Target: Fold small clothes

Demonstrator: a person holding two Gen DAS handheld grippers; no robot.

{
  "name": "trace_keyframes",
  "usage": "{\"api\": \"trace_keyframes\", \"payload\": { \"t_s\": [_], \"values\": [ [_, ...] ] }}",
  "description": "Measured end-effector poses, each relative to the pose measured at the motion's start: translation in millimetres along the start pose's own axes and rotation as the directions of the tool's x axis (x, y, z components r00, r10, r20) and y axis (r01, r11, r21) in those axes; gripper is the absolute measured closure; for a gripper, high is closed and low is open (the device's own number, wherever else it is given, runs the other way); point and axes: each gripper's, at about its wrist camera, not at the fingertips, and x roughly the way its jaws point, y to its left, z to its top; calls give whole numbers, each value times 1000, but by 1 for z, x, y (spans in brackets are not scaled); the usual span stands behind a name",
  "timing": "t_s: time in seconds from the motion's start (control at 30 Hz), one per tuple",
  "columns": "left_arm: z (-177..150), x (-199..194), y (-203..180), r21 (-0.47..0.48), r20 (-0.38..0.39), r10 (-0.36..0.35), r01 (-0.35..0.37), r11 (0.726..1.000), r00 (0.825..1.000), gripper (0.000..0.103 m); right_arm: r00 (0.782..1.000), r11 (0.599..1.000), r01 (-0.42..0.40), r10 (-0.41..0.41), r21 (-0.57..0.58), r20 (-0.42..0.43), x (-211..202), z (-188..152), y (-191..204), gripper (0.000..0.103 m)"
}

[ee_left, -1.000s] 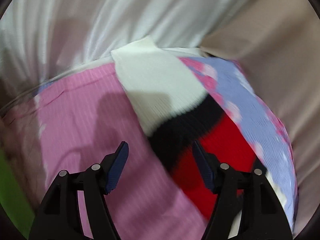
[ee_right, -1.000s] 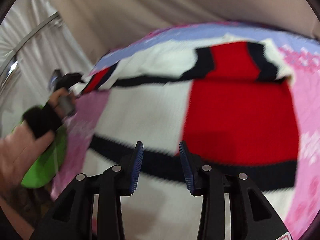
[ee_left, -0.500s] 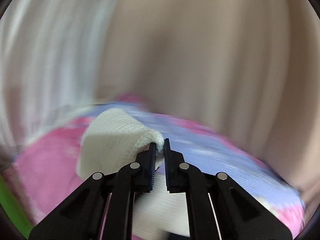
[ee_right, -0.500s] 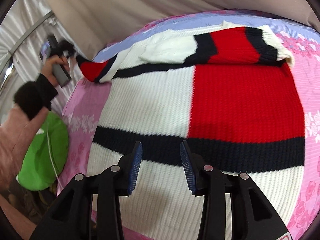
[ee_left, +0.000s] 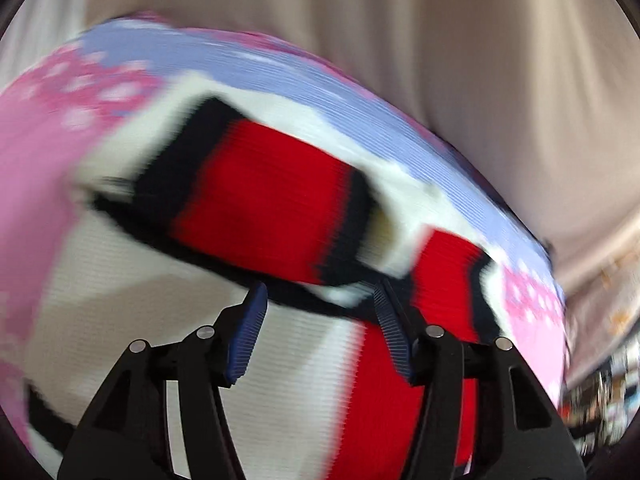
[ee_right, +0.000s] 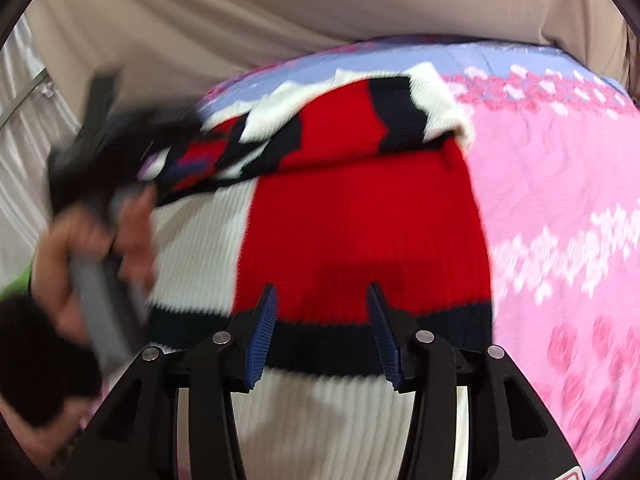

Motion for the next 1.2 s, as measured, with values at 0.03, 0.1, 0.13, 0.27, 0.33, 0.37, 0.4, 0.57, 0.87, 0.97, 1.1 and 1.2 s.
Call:
{"api": "trace_keyframes", "payload": {
  "t_s": [0.03,0.1,0.13,0.27,0.33,0.37,0.4,0.57,0.87,0.97,1.1,1.2],
  "values": [
    [5,-3,11,-34,3,17,-17,999,1000,49,1000,1000,-11,11,-1,14,4,12,-1,57],
    [25,-4,45,-149,8,51,-49,988,999,49,999,999,-33,33,8,28,16,33,-1,55],
    [35,-4,62,-205,19,59,-54,977,998,49,999,999,-45,45,12,29,25,47,2,55],
    [51,7,100,-313,8,117,-109,943,993,49,999,999,21,-19,-50,43,63,95,36,50],
    [51,11,108,-322,1,121,-114,940,993,50,996,991,76,-69,-114,63,82,116,64,50],
    [51,13,110,-317,1,120,-114,942,993,50,995,986,83,-74,-144,70,90,124,77,50],
    [51,15,109,-300,3,129,-122,946,992,50,993,980,100,-86,-171,83,98,131,89,50],
    [49,22,97,-219,2,171,-167,961,985,50,983,952,183,-175,-246,56,158,157,125,50],
    [49,19,103,-234,7,113,-108,966,994,49,990,980,103,-118,171,78,117,145,24,83],
    [50,13,106,-334,1,51,-48,941,999,41,996,970,86,-82,226,-30,129,132,2,81],
    [49,16,114,-448,-9,17,-20,894,1000,38,998,967,41,-49,251,26,122,138,-4,45],
    [50,18,123,-529,-1,8,-7,849,1000,53,995,961,92,-101,262,22,133,142,-15,45]
  ]
}}
